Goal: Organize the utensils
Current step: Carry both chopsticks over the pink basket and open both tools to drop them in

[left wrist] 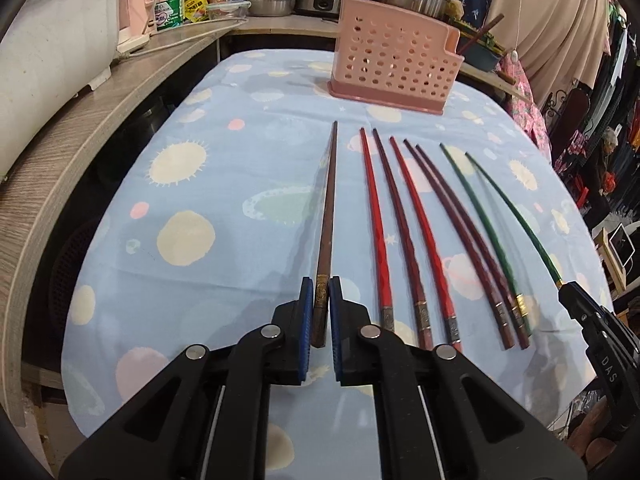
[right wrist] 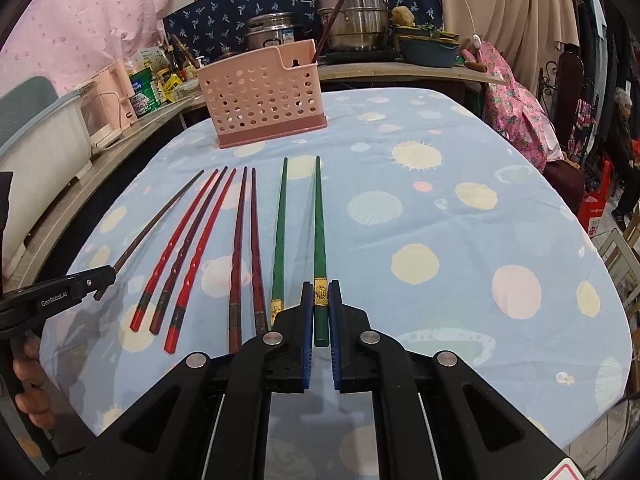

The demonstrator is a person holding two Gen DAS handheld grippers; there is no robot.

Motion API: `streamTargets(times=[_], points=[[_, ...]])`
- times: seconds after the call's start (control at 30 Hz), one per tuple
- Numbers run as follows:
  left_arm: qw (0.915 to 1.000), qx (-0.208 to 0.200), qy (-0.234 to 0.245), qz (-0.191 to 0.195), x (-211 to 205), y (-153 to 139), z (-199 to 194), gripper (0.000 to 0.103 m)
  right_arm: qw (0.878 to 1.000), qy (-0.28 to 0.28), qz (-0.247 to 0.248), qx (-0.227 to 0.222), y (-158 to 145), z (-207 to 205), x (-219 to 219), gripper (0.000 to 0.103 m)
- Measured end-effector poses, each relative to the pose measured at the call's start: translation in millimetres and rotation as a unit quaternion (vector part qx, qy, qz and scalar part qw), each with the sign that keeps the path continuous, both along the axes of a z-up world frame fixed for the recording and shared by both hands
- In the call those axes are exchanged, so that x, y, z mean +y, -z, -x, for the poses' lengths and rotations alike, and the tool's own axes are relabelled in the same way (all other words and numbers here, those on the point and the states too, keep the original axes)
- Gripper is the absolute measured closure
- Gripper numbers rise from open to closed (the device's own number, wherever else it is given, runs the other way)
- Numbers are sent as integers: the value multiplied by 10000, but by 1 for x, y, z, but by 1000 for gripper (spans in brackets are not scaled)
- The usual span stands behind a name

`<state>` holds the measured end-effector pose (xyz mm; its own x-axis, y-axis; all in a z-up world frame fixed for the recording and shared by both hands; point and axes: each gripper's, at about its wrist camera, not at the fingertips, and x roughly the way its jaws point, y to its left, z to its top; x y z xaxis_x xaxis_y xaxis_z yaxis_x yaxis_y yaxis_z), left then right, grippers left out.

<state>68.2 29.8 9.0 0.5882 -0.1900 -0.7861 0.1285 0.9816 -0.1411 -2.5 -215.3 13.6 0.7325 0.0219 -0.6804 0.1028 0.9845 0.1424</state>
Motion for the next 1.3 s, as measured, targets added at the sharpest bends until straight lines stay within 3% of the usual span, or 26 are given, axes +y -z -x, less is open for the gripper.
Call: streamTargets(times=[0.43,0.87,1.3], points=[[9979,-577,-125,251,12,-78,-18,96,9959,207,-210,-850,-84,-20,-24,96],[9914,-1279,-123,249,1,-154,-67,96,9896,263,-455,-1340,-137,-66,-46,96],[9827,-1754,-50,586,-16,-221,-122,96,9763,95,-851,-1986,-204,-120,-56,96]])
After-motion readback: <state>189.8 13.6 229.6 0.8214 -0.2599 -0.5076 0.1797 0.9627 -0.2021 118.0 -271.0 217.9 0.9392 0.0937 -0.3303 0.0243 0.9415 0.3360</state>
